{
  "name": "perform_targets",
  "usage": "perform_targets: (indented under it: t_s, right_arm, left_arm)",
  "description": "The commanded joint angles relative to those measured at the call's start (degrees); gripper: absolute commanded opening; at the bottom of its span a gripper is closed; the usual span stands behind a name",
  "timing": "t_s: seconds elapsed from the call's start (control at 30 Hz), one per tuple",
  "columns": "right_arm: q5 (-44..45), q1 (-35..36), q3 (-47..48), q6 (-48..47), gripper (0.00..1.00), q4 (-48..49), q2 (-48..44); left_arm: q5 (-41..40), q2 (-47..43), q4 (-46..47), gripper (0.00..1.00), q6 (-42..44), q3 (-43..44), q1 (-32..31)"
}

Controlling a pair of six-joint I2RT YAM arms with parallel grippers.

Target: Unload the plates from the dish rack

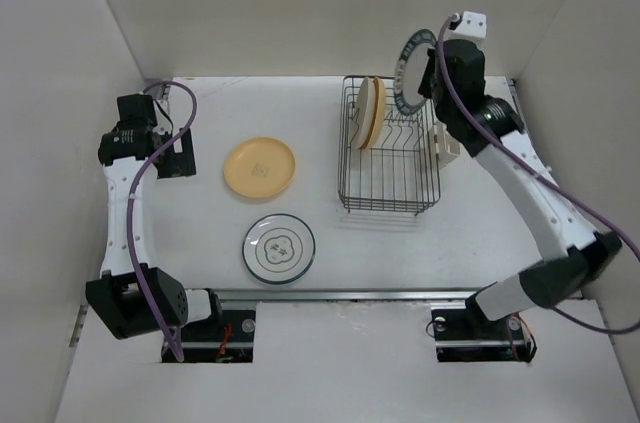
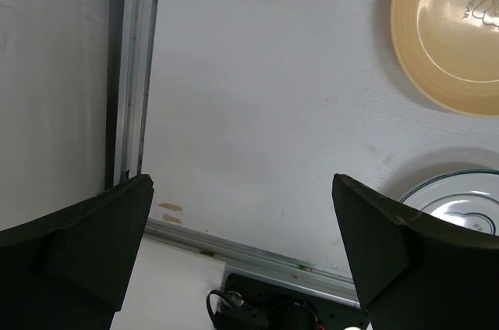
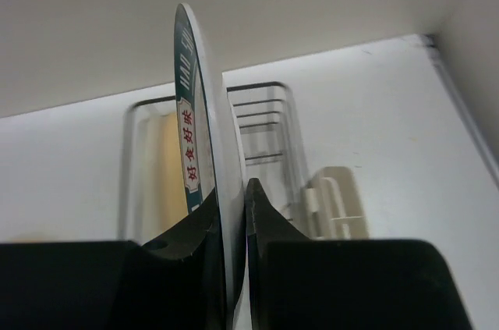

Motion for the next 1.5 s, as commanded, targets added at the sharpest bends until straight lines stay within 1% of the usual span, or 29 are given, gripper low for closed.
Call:
perform_targets:
  t_s: [0.0, 0.03, 0.1, 0.13, 0.17, 0.23, 0.27, 0.3, 0.33, 0.37, 0.4, 0.47, 0.53, 0.57, 0.67, 0.7, 0.73, 0.8, 0.83, 0.87, 0.93, 0.97, 1.03, 1.23, 1.27, 1.3, 1.37, 1.4, 1.47]
  right_arm:
    - [-12.36, 5.69, -3.84, -1.91, 0.0, 8.79, -9.06]
    - [-24.59, 7.35, -5.68, -2.61, 0.0, 8.79, -9.59]
    - [-38.62, 8.32, -5.7, -3.4, 0.0, 6.52, -6.8]
    - [-52.52, 9.73, -6.57, -4.19, 0.0, 5.64, -5.13]
    - [-58.49, 10.96, -7.36, -4.89, 0.0, 5.63, -1.64]
    - [-65.82, 14.03, -7.98, -6.12, 0.0, 5.11, 2.33]
    - [-68.19, 17.18, -7.98, -6.74, 0.0, 4.58, 4.35]
    - [-68.74, 18.52, -7.98, -7.35, 0.0, 4.57, 8.2]
    - [-69.44, 19.66, -7.98, -7.36, 0.0, 4.57, 9.98]
    - [-72.41, 21.24, -7.98, -7.88, 0.0, 5.44, 11.57]
    - [-74.18, 21.78, -7.98, -7.89, 0.0, 6.15, 14.54]
    - [-76.12, 22.31, -7.98, -7.89, 0.0, 6.68, 17.28]
    - [-76.66, 23.01, -7.46, -7.89, 0.0, 6.16, 20.97]
    - [-76.66, 23.01, -7.46, -8.58, 0.07, 6.16, 22.03]
    - [-75.6, 23.54, -6.23, -10.86, 0.21, 3.0, 26.16]
    - [-74.99, 24.06, -5.36, -11.4, 0.39, 1.69, 27.22]
    - [-73.42, 24.67, -3.17, -12.01, 0.48, -1.37, 28.18]
    - [-70.35, 25.82, -0.79, -14.2, 0.65, -4.38, 30.65]
    - [-66.15, 27.3, 1.22, -14.91, 0.69, -6.65, 30.65]
    - [-63.93, 28.19, 2.29, -15.61, 0.76, -7.72, 31.44]
    - [-59.19, 29.95, 4.22, -17.55, 0.91, -9.74, 31.97]
    - [-54.82, 31.52, 5.62, -18.16, 0.93, -11.06, 31.97]
    - [-52.58, 32.06, 6.42, -19.22, 0.93, -11.68, 31.45]
    - [-53.1, 32.06, 8.36, -20.54, 0.93, -12.73, 27.06]
    - [-51.45, 32.06, 9.32, -20.54, 0.94, -12.74, 26.53]
    - [-47.69, 32.06, 9.85, -20.54, 0.97, -13.35, 26.52]
    - [-44.24, 31.45, 10.74, -20.54, 1.0, -13.36, 24.86]
    - [-42.4, 30.49, 11.35, -20.02, 1.0, -13.36, 24.24]
    - [-41.76, 29.26, 11.35, -20.02, 1.0, -13.36, 23.54]
  left_arm:
    - [-1.02, -2.3, -1.11, 0.99, -0.01, 2.25, 0.25]
    - [-1.02, -2.82, -1.11, 0.99, -0.01, 2.25, 0.25]
    - [-1.03, -2.82, -1.11, 0.99, -0.01, 1.72, 0.25]
    - [-1.03, -2.82, -1.11, 0.99, -0.01, 1.72, 0.25]
    - [-1.03, -2.82, -1.11, 0.99, -0.01, 1.72, 0.25]
    - [-1.55, -2.82, -1.11, 0.99, -0.01, 1.72, 0.25]
    - [-1.55, -2.82, -1.11, 0.99, -0.01, 1.72, 0.25]
    - [-1.55, -3.35, -1.63, 0.99, -0.01, 1.72, 0.25]
    - [-1.55, -3.35, -1.63, 0.99, -0.01, 1.72, 0.25]
    - [-1.55, -3.35, -1.63, 0.99, -0.01, 1.72, 0.25]
    - [-1.55, -3.87, -1.63, 0.99, -0.01, 1.72, 0.25]
    - [-2.07, -3.88, -1.63, 0.99, 0.51, 1.11, 0.25]
    - [-2.86, -3.88, -1.63, 0.99, 0.51, 0.41, 0.25]
    - [-2.87, -3.88, -1.63, 0.99, 0.51, 0.41, 0.25]
    - [-3.57, -4.41, -1.63, 0.99, 1.04, -0.82, 0.25]
    - [-4.1, -4.41, -1.63, 0.99, 1.04, -1.35, 0.25]
    - [-4.1, -4.41, -1.63, 0.99, 1.56, -1.35, 0.25]
    - [-4.71, -4.41, -1.63, 0.99, 1.57, -1.35, 0.25]
    - [-4.72, -4.41, -1.63, 0.99, 1.57, -1.35, 0.25]
    - [-5.24, -4.41, -1.63, 0.99, 1.57, -1.35, 0.25]
    - [-5.24, -4.41, -1.63, 0.99, 2.09, -1.87, 0.25]
    - [-5.24, -3.88, -1.63, 0.99, 2.1, -1.88, 0.25]
    - [-5.24, -3.88, -1.63, 0.99, 2.1, -1.88, 0.25]
    - [-5.24, -2.3, -1.63, 0.99, 2.1, -1.88, 0.25]
    - [-5.24, -2.3, -1.63, 0.99, 2.1, -1.88, 0.25]
    - [-5.24, -2.3, -1.63, 0.99, 2.1, -1.88, 0.25]
    - [-5.24, -2.3, -1.63, 0.99, 2.1, -1.88, 0.25]
    - [-5.24, -2.3, -1.63, 0.99, 2.1, -1.88, 0.25]
    - [-5.24, -2.3, -1.63, 0.99, 2.1, -1.88, 0.25]
